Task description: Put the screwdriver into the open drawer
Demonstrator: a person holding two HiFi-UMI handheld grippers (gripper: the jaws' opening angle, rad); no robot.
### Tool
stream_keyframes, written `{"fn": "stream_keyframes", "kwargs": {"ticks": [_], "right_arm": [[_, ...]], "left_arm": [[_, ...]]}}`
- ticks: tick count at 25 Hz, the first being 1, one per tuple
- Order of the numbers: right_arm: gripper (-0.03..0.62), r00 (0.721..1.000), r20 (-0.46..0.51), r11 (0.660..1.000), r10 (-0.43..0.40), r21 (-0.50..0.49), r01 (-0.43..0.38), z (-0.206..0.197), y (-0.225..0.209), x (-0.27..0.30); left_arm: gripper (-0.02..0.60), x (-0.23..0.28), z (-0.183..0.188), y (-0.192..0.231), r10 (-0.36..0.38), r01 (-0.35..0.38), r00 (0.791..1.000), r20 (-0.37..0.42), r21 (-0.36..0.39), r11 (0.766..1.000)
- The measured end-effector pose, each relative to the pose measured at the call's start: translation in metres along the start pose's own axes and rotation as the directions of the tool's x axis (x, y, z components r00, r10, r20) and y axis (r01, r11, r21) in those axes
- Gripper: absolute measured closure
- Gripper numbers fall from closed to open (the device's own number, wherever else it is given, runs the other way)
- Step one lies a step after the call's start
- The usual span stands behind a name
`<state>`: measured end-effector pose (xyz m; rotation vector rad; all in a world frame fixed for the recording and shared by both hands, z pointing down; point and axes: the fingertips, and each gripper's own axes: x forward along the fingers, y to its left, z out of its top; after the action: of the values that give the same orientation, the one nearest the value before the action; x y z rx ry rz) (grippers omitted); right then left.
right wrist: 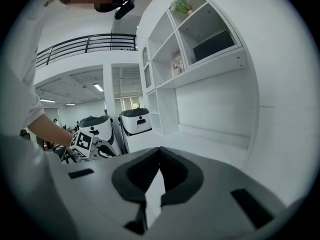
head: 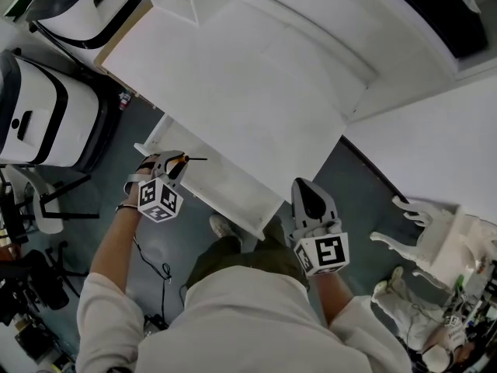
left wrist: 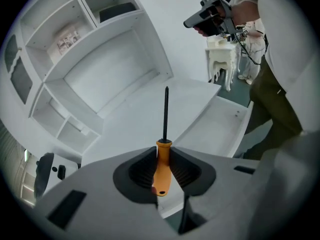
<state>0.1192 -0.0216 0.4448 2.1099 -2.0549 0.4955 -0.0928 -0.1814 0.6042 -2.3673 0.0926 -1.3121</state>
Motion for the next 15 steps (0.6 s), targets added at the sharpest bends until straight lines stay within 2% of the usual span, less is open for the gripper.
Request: {"fn": "stream_keyframes", "kwargs": {"ticks": [4,8,15], "right_arm": [[0.591,0.999,-0.014,0.999,-0.033,0.012,0.033,-0.008,-0.007,-0.004],[0.591,0.998,-0.024,0.998,-0.056,0.022,0.057,-0.015,-0.013,-0.005],[0.591,0.996,-0.035,0.996,-0.079,0.030,0.080,-0.020,-0.025,-0.006]], "left_arm": [[0.502,0.023,-0.007,-0.014,-0.058,0.061,0.998,-0.036,0.085,0.994],[0.502,0.046,-0.013,-0.026,-0.110,0.118,0.992,-0.065,0.137,0.983],[0.502,0.077,-0.016,-0.044,-0.180,0.201,0.978,-0.110,0.231,0.952]]}}
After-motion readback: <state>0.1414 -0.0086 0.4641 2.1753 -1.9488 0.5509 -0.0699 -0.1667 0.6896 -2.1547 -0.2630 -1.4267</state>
